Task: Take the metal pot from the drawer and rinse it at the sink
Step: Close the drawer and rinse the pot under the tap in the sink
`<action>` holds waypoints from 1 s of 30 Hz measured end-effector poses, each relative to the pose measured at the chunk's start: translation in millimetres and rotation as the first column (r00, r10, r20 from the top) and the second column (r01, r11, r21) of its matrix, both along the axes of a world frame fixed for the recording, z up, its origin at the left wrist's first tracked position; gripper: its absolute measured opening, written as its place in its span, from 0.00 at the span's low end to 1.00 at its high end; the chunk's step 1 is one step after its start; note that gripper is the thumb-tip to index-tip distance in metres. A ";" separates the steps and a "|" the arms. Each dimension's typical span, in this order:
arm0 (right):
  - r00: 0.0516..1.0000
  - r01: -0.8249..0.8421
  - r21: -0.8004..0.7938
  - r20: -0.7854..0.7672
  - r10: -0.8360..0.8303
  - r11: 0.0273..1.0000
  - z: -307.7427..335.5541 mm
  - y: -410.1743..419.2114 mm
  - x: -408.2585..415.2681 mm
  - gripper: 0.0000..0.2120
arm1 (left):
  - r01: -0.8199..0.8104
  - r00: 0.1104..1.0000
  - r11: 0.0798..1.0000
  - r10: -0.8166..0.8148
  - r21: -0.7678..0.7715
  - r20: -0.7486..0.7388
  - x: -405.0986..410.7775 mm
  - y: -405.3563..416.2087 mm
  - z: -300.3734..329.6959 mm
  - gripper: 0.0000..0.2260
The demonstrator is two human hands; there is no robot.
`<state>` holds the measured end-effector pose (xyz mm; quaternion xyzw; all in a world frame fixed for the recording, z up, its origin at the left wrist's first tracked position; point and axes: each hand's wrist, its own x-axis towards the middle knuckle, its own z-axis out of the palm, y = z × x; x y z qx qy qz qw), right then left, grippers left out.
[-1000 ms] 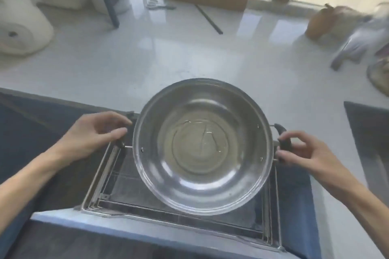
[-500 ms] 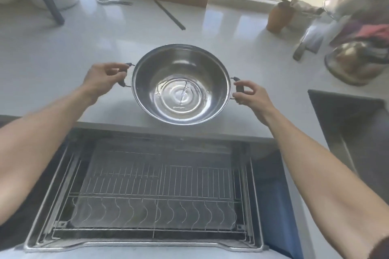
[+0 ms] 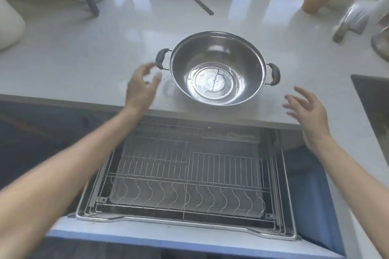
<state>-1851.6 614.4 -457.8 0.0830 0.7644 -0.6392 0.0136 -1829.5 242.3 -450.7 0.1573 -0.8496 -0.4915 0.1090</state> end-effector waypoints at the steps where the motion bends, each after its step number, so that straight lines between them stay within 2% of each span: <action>1: 1.000 0.029 -0.057 -0.001 -0.029 0.998 1.7 0.1 37.5 0.22 | 0.037 0.999 0.998 -0.036 0.046 -0.031 35.4 13.8 0.6 0.15; 4: 0.998 -0.010 -0.141 0.052 0.018 0.990 0.6 -2.1 173.8 0.21 | 0.221 0.973 0.967 -0.210 0.127 -0.099 152.6 52.3 0.7 0.12; 6: 0.995 -0.036 -0.208 0.083 0.054 0.977 -7.6 -6.9 255.5 0.14 | 0.340 0.939 0.931 -0.329 0.132 -0.104 224.2 68.6 -13.9 0.09; 8: 0.983 -0.024 -0.239 0.172 0.067 0.971 -19.4 -15.8 317.2 0.08 | 0.415 0.909 0.901 -0.416 0.130 -0.016 285.2 78.2 -35.9 0.07; 12: 0.934 -0.057 -0.137 0.343 0.101 0.989 -39.9 -32.4 389.5 0.15 | 0.451 0.841 0.879 -0.477 0.157 0.255 377.8 84.4 -78.7 0.08; 14: 0.916 -0.049 -0.118 0.390 0.092 0.992 -53.0 -37.0 407.6 0.06 | 0.440 0.816 0.887 -0.460 0.142 0.349 404.4 84.2 -94.7 0.09; 15: 0.910 -0.058 -0.101 0.404 0.094 0.993 -63.1 -39.2 414.5 0.05 | 0.427 0.812 0.894 -0.445 0.134 0.378 411.5 83.9 -102.4 0.09; 20: 0.890 -0.176 -0.028 0.422 0.171 0.984 -125.2 -56.1 426.7 0.05 | 0.402 0.800 0.915 -0.368 0.032 0.475 403.1 90.7 -151.3 0.16; 25: 0.876 -0.360 0.170 0.400 0.270 0.917 -191.9 -82.8 398.3 0.12 | 0.309 0.809 0.951 -0.254 -0.016 0.530 370.7 92.0 -205.5 0.16; 28: 0.860 -0.455 0.304 0.396 0.323 0.837 -237.3 -98.0 373.8 0.16 | 0.269 0.841 0.963 -0.229 -0.013 0.490 358.9 84.8 -243.0 0.16; 30: 0.874 -0.450 0.337 0.356 0.331 0.827 -263.4 -108.0 359.7 0.11 | 0.218 0.896 0.976 -0.192 -0.022 0.400 356.5 83.0 -262.3 0.12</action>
